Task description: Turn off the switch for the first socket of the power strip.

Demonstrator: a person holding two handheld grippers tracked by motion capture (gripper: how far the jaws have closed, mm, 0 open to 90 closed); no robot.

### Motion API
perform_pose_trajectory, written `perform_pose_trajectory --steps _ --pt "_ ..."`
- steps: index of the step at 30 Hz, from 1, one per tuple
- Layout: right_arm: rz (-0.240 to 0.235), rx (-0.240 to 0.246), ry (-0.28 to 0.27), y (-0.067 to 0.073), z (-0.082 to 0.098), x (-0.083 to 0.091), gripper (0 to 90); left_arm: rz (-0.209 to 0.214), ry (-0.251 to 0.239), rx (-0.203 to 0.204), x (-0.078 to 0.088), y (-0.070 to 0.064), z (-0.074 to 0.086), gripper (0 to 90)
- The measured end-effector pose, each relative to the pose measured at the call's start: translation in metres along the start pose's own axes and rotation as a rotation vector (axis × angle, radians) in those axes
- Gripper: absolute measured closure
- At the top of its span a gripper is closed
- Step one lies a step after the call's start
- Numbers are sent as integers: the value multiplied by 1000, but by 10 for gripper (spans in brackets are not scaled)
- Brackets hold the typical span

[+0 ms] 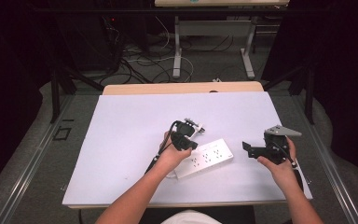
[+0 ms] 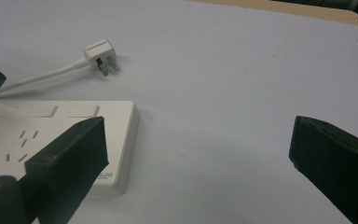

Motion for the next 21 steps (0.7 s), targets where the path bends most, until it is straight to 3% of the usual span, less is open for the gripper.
perform_pose_trajectory --steps 12,21 --pt "4 -7 0 1 0 0 38 -5 -9 -4 6 1 -2 892" --pt "4 -7 1 1 0 0 38 6 -17 -13 13 1 -2 808"
Point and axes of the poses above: each handheld gripper's, and its own axes: x roughly backward along the jaws, z roughly out of its underside, y roughly to its left, the point moved 9 cm from there along -x, roughly forward along the jaws, and after that the axes turned 15 degrees about z, right-handed, at the moved point
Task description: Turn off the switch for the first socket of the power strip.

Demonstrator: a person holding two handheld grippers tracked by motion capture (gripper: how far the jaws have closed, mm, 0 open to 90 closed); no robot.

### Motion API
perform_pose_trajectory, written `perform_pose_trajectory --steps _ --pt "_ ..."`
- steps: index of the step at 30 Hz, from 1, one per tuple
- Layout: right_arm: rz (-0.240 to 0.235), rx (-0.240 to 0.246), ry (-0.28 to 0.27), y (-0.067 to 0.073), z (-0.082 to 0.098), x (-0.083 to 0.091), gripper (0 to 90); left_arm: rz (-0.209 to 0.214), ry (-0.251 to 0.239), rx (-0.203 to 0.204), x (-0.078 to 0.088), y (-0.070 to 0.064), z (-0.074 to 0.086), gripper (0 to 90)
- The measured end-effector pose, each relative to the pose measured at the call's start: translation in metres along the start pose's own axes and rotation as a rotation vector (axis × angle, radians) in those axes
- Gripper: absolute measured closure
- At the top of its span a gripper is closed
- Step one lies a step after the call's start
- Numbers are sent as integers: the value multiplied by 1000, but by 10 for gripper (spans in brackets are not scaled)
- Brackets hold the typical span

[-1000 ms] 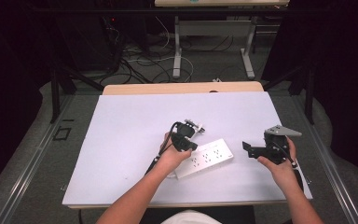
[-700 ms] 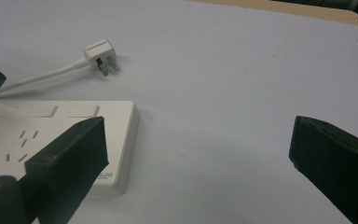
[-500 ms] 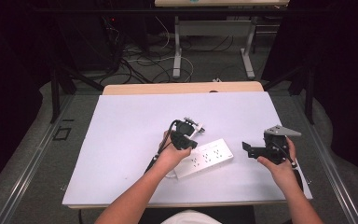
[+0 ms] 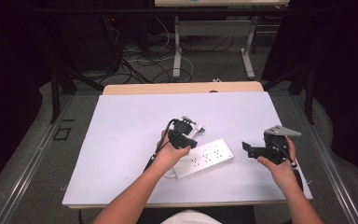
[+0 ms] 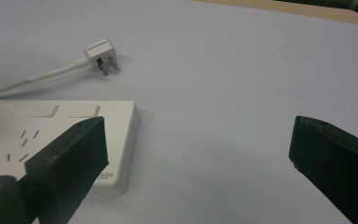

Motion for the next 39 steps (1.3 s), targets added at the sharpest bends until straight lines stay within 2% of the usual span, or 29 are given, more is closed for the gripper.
perform_pose_trajectory --steps 3,10,12,13,21,26,27,31,33,39 --pt "-5 6 3 0 0 0 39 16 -9 7 3 -2 0 788" --pt "-1 2 -3 0 0 0 39 17 -35 -8 15 -2 -2 718" --pt "-4 3 0 -1 0 0 39 21 -46 -5 17 -3 -2 703" --pt "1 4 -4 -1 0 0 39 27 -60 14 18 -4 -2 693" --pt "-2 4 -1 -3 0 0 39 6 -109 0 29 0 -4 604" --pt "4 -12 0 -5 1 0 39 12 -137 2 34 2 -6 518" --pt "5 -11 1 -6 2 0 39 11 -139 -9 36 3 -6 507" --pt "5 -8 7 -7 2 0 40 5 -148 -11 42 5 -6 481" --pt "0 -8 5 -7 2 -1 40 6 -167 -4 45 5 -6 467" --pt "6 -8 0 -6 2 -1 40 -29 -183 -19 58 10 -4 425"
Point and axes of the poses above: each handheld gripper's, and its own axes: x roughly backward along the jaws, z roughly out of its underside, y roughly to its left, the point moved 9 cm from there along -x, roughly forward along the jaws, and after that the axes turned 15 degrees about z, right-handed, at the moved point
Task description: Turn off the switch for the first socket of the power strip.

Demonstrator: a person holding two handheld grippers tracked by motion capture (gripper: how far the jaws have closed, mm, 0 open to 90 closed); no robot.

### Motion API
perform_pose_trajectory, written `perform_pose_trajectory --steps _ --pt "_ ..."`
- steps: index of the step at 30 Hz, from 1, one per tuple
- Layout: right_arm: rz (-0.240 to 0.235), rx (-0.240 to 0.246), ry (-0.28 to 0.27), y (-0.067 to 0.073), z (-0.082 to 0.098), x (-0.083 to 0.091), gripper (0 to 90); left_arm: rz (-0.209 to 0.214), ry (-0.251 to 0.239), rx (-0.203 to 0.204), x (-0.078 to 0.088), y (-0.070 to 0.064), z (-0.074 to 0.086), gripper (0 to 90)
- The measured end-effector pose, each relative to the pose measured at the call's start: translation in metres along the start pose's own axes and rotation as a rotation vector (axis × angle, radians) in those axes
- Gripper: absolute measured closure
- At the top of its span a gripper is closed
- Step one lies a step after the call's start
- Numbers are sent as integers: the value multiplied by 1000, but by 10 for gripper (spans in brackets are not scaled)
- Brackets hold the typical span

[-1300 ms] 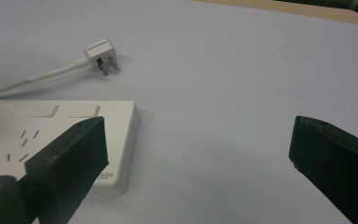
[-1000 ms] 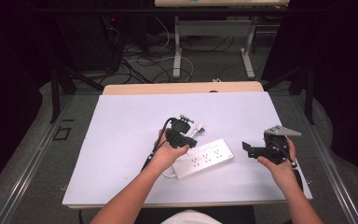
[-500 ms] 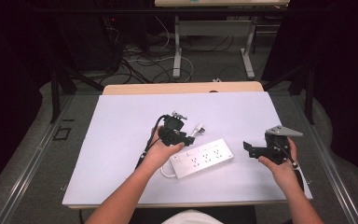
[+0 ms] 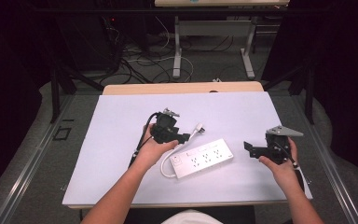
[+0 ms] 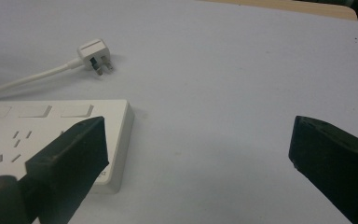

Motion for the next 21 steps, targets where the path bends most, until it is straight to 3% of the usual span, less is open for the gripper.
perform_pose_trajectory --steps 1,6,9,21 --pt "-1 1 1 0 0 0 40 -9 -1 -17 3 2 0 407" --pt "0 6 3 0 0 1 40 -24 -45 -7 12 7 -2 372" --pt "-5 -1 0 1 -1 2 40 -33 -68 -25 19 11 -3 340" --pt "-6 -4 -4 2 -2 4 40 -89 -119 12 52 36 11 261"
Point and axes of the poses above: each handheld gripper's, and its own axes: x roughly backward along the jaws, z roughly out of its underside, y roughly to its left, the point moved 9 cm from there along -x, roughly forward along the jaws, and after that the axes turned 15 degrees about z, right-handed, at the moved point
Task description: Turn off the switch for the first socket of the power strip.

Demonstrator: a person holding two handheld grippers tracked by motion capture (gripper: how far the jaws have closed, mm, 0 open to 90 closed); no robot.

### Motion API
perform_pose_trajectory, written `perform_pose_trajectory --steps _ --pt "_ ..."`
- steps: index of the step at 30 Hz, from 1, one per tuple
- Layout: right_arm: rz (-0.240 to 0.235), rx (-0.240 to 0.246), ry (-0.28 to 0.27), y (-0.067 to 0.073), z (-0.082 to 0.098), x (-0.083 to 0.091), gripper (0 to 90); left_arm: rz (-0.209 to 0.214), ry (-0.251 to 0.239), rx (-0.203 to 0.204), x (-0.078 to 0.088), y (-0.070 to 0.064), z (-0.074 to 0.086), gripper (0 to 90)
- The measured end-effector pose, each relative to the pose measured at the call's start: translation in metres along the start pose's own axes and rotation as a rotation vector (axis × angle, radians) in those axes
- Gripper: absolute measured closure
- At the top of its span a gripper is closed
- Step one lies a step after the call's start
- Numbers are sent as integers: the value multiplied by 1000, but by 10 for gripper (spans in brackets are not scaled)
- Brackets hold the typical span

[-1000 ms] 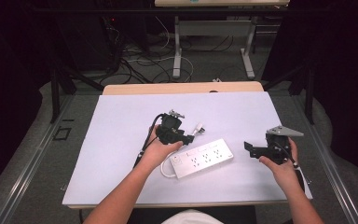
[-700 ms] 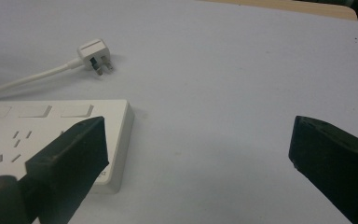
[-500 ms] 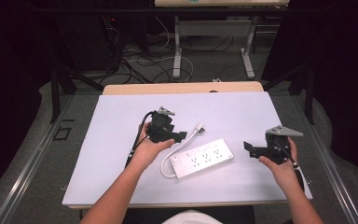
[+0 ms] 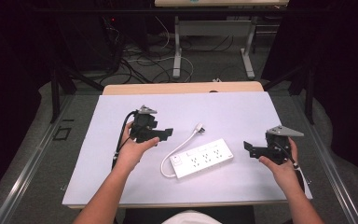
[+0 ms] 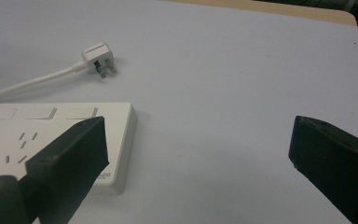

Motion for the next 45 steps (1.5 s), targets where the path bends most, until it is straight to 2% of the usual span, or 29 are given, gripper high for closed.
perform_pose_trajectory --steps 6,9,10,11,12,13,15,18,24,32,45 --pt "5 5 -1 -1 0 1 40 -5 -58 45 18 8 2 168" --pt "-1 0 -2 0 0 1 40 -10 -66 52 28 11 3 141" --pt "-1 0 -2 0 0 1 40 -23 -83 56 30 13 3 141" --pt "-2 4 -5 0 -1 1 40 -26 -85 60 32 13 4 86" --pt "-2 4 -5 0 -1 1 40 -31 -91 63 35 14 5 86" --pt "-4 1 -2 1 0 1 40 -31 -98 72 36 14 5 46" --pt "-4 2 -2 1 0 1 40 -36 -102 69 41 15 6 32" --pt "1 8 -4 0 -1 2 40 -44 -127 85 48 16 6 2" --pt "6 -8 -9 0 -1 2 40 -60 -190 122 62 23 8 2" --pt "6 -1 -6 -2 -1 3 41 -63 -206 135 74 33 18 2" --pt "7 -7 -6 -3 -1 3 41 -133 -214 179 101 63 47 6"
Point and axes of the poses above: each handheld gripper's, and its own axes: x roughly backward along the jaws, z roughly out of its underside, y roughly to its left, the point moved 9 cm from there along -x, roughly forward along the jaws, and after that the axes turned 15 degrees about z, right-handed, at the moved point
